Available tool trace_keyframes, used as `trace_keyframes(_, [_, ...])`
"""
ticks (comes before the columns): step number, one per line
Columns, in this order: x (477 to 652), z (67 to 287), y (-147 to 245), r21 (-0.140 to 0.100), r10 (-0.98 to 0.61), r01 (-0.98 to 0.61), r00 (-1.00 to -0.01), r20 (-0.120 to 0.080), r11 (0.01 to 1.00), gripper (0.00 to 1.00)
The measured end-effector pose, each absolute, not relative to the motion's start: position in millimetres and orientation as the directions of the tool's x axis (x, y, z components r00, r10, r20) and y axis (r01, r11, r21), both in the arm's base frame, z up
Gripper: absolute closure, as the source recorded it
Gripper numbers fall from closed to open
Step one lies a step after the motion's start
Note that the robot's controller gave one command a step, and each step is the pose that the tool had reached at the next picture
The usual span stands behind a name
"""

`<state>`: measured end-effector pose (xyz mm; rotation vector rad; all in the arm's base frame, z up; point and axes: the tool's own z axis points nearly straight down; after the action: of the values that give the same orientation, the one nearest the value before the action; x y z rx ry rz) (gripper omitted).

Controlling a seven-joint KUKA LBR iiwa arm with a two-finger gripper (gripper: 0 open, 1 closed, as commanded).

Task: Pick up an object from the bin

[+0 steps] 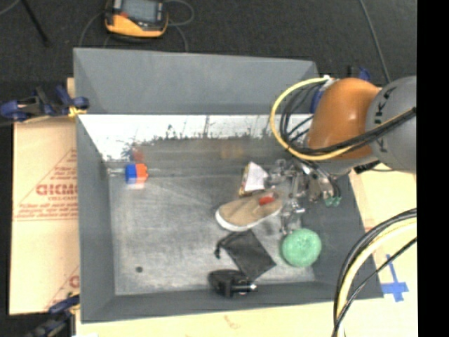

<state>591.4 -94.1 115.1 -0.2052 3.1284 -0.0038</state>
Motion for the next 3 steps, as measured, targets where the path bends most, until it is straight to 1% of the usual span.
trace_keyframes(1, [610.7,112,-68,0.001,-0.131,-0.131,-0.991,0.001,0.991,0.0])
trace_keyframes(2, [600.2,133,-61,0.001,-0.016,-0.016,-1.0,-0.004,1.0,0.0])
trace_keyframes(3, [610.2,126,-49,-0.018,-0.128,-0.128,-0.991,-0.036,0.992,0.0])
